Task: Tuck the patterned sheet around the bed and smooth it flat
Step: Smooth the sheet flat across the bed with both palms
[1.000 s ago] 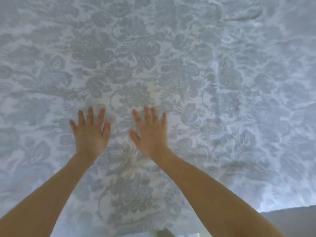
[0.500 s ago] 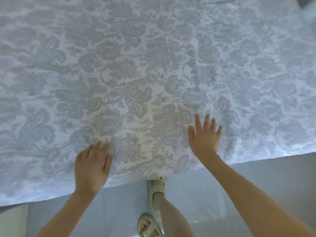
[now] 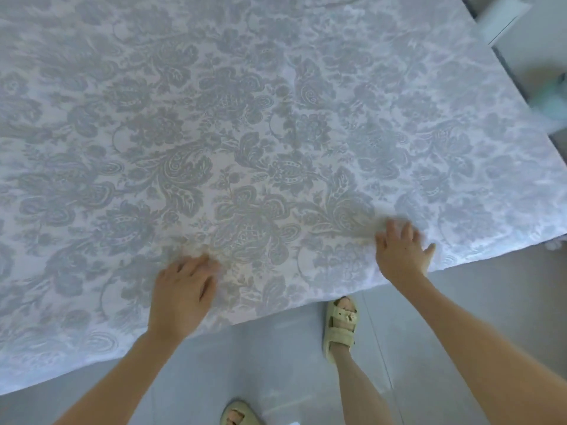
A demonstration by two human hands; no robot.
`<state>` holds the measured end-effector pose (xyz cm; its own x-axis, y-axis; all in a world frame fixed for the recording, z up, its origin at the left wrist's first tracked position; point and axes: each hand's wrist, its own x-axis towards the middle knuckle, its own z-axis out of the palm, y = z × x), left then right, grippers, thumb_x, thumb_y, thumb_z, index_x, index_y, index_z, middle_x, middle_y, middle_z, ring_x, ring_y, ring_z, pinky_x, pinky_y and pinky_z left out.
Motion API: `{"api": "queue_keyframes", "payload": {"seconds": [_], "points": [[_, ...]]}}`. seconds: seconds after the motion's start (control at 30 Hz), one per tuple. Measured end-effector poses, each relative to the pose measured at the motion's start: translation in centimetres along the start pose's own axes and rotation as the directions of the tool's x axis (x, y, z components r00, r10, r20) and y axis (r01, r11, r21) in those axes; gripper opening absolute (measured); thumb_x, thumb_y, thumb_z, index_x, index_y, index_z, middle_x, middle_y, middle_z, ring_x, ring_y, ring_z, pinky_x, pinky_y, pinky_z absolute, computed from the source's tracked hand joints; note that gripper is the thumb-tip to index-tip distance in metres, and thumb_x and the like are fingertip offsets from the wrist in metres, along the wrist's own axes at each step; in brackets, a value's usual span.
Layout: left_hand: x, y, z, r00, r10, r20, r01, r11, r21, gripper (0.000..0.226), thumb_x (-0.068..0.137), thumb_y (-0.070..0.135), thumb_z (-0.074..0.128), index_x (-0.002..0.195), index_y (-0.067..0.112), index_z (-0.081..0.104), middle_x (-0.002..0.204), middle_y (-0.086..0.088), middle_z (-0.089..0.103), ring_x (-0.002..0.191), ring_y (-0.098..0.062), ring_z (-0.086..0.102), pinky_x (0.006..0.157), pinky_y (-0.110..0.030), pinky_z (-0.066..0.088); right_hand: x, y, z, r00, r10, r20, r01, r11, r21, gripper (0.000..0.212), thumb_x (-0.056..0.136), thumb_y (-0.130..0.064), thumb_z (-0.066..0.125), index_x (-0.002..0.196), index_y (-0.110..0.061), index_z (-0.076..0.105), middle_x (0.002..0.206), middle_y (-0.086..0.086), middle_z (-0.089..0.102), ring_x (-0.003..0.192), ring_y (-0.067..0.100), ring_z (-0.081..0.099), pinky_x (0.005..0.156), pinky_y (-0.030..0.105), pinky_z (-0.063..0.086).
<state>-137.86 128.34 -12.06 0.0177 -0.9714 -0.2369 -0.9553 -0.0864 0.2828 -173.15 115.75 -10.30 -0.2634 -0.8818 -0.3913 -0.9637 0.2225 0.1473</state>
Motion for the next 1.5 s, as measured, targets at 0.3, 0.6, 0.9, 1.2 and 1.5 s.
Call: {"api": "queue_keyframes", "payload": {"seconds": [0.3,0.6,0.9,1.2,1.5], "points": [[21.0,2.8,-4.1,0.897,-0.291,-0.332,0.274,0.957,-0.096,0.044,0.094,0.02,0.05,0.136,0.005,0.048,0.139,-0.023,0.047,0.129,-0.046,0.041,0.109,-0.052,0.029,11.2,-19.4,-4.0,0.448,-0.891,-0.067,0.86,0.451,-0.239,0.051,0.101,-0.044,0.019,0.15,-0.031,0.014,0.159,0.003,0.009,0.147,0.021,0.003,0.114,0.055,-0.006],[41.4,18.0,-2.8,0.958,-0.272,-0.093,0.28,0.957,0.075,0.057,0.099,0.041,0.025,0.151,0.025,0.008,0.159,-0.009,0.008,0.144,-0.038,0.006,0.113,-0.057,0.01,24.8,14.4,-3.4,0.987,0.149,-0.059,-0.145,0.987,0.075,0.059,0.096,-0.047,0.011,0.152,-0.027,0.011,0.159,0.006,0.004,0.146,0.024,0.002,0.111,0.06,0.006],[50.4,17.9,-4.0,0.854,-0.51,-0.104,0.52,0.838,0.165,0.062,0.097,0.048,0.019,0.151,0.026,0.0,0.159,-0.01,0.0,0.143,-0.042,-0.001,0.113,-0.061,0.004,37.2,-10.8,-10.3,0.491,-0.822,-0.289,0.832,0.541,-0.124,0.049,0.096,-0.046,0.031,0.143,-0.033,0.036,0.154,0.005,0.029,0.144,0.023,0.02,0.113,0.061,0.003],[51.2,41.4,5.6,0.99,0.131,0.052,-0.139,0.966,0.216,0.059,0.092,0.053,0.002,0.149,0.038,0.007,0.16,0.0,-0.003,0.14,-0.049,-0.012,0.111,-0.064,-0.008,50.3,23.4,-12.1,0.98,0.144,-0.136,-0.129,0.985,0.116,0.059,0.095,-0.057,0.007,0.15,-0.038,-0.002,0.16,0.0,-0.005,0.146,0.023,-0.003,0.114,0.058,-0.001],[38.5,42.4,5.7,0.982,-0.105,-0.155,0.101,0.994,-0.03,0.052,0.096,0.036,0.025,0.145,0.019,0.034,0.153,-0.012,0.03,0.143,-0.036,0.02,0.113,-0.057,0.008,30.3,12.0,-8.6,0.778,-0.481,-0.404,0.542,0.839,0.044,0.053,0.096,-0.042,0.025,0.146,-0.027,0.03,0.149,0.014,0.036,0.139,0.035,0.03,0.111,0.062,0.016]]}}
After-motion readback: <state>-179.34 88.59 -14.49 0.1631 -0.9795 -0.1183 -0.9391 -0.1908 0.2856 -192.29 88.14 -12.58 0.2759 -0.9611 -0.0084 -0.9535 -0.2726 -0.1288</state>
